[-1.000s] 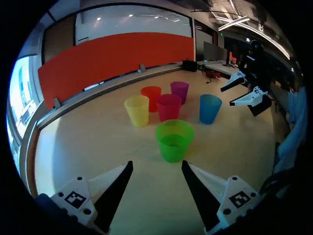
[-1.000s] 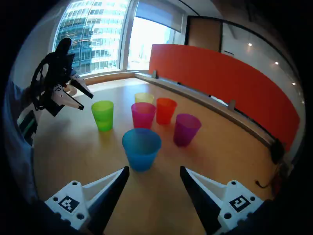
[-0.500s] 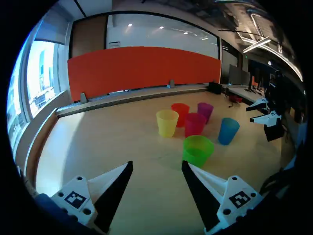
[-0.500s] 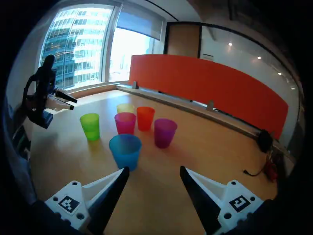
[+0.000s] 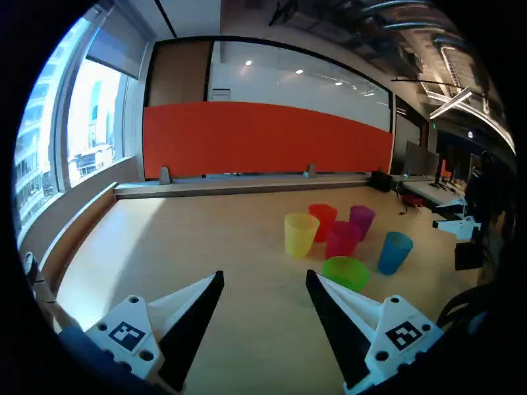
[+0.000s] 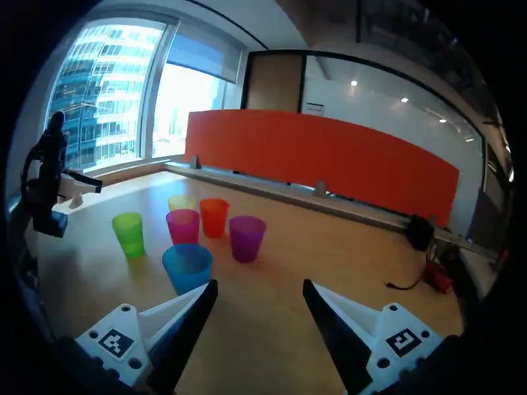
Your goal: Pour water
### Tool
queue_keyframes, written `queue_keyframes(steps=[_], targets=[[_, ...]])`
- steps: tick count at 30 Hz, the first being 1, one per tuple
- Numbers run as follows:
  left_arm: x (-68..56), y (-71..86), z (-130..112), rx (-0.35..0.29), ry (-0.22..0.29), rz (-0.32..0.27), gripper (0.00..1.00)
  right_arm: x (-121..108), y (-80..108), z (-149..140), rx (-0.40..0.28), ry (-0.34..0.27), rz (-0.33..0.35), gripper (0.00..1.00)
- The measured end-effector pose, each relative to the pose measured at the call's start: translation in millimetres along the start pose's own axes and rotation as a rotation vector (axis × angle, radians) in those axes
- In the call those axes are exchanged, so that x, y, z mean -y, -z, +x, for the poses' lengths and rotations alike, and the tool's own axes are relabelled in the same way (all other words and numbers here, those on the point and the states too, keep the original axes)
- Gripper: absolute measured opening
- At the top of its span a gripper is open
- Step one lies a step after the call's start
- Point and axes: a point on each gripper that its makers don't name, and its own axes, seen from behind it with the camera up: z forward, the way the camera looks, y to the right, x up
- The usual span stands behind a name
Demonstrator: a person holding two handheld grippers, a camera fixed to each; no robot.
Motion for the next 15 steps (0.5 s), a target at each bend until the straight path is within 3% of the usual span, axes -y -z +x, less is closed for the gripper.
queue_keyframes(steps=[15], targets=[[3.3,6.9,42.2,-0.165,-0.003,0.118,0.92,-39.0,15.2,37.6,-0.154,-0.069,-0.201,1.0]])
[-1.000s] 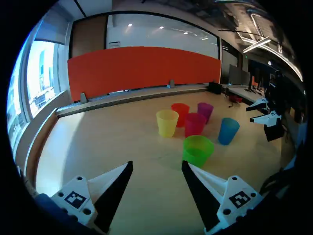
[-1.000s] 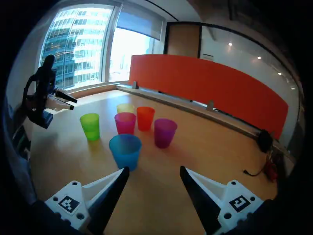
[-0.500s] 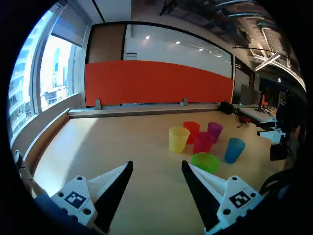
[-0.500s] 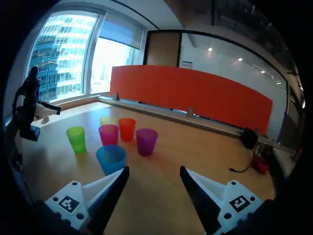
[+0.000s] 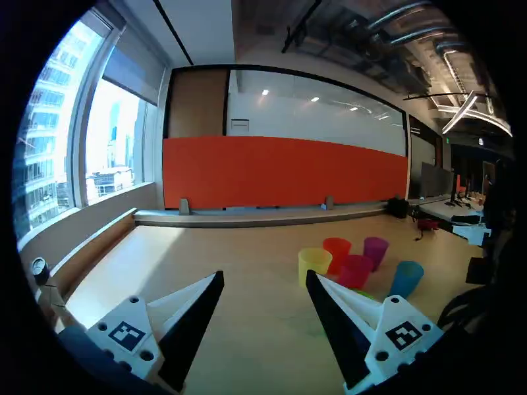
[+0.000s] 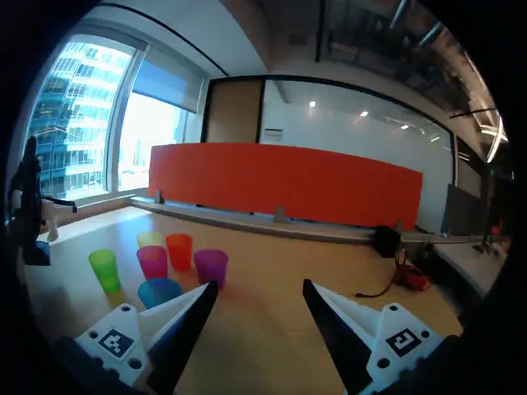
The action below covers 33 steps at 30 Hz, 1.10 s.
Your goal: Pour water
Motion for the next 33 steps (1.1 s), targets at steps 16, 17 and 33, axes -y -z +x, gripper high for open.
queue_keyframes(steps=[16,17,33], targets=[[-0.8,7.3,37.9,-0.151,-0.039,0.08,0.92,-17.5,9.2,43.9,-0.14,-0.047,-0.118,1.0],[-0.8,7.2,38.8,-0.156,-0.041,0.084,0.92,-18.0,9.4,45.8,-0.145,-0.05,-0.121,1.0],[3.5,7.1,24.9,-0.19,-0.072,0.155,0.92,-20.0,12.6,48.9,-0.145,-0.045,-0.15,1.0]])
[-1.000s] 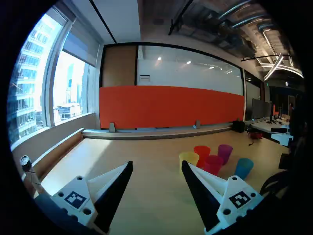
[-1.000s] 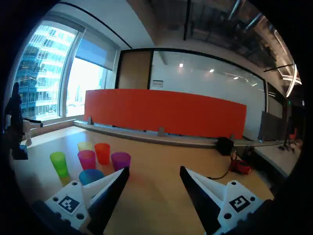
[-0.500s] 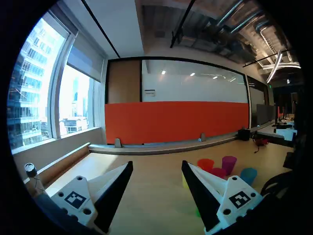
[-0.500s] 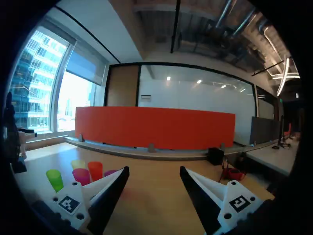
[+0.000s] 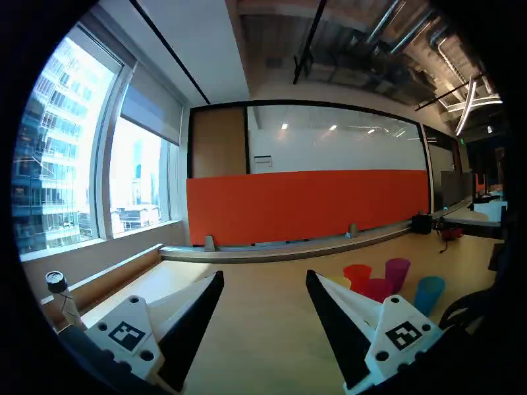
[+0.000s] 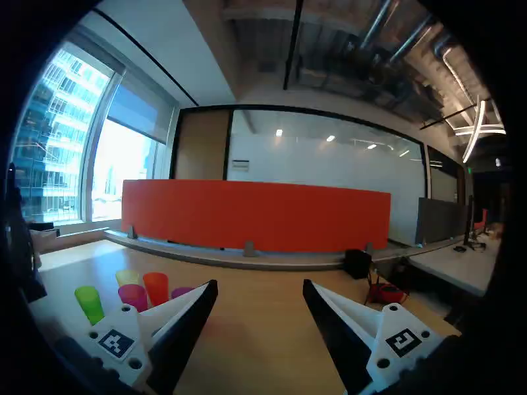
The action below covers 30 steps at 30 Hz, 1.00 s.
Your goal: Pour water
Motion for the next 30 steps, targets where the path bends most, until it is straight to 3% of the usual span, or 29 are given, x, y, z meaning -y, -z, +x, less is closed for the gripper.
queue_keyframes(steps=[30], targets=[[-9.7,-2.2,-50.0,0.015,0.035,0.02,0.92,3.0,1.2,-2.7,0.017,0.002,-0.004,1.0]])
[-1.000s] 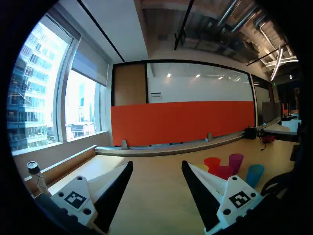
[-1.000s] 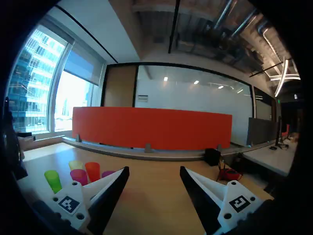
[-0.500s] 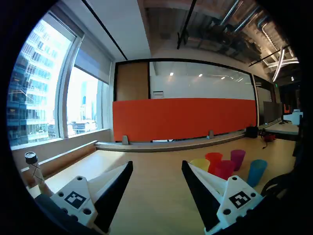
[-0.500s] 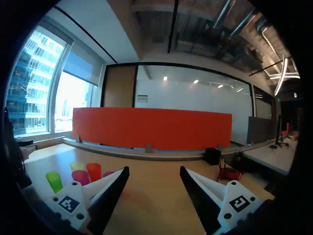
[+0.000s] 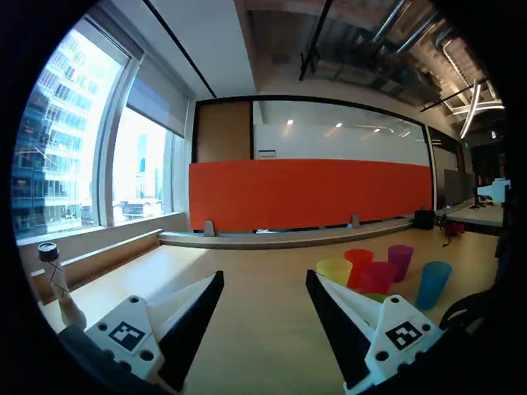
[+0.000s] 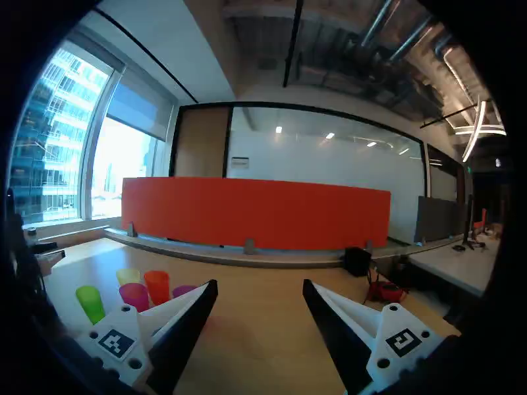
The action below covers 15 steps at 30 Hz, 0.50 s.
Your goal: Pour water
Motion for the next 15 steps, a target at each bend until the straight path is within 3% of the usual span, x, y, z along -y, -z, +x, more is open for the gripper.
queue_keyframes(steps=[15], targets=[[-3.8,0.1,-11.4,0.008,0.016,-0.007,0.92,-3.6,2.6,2.7,-0.001,0.005,-0.01,1.0]])
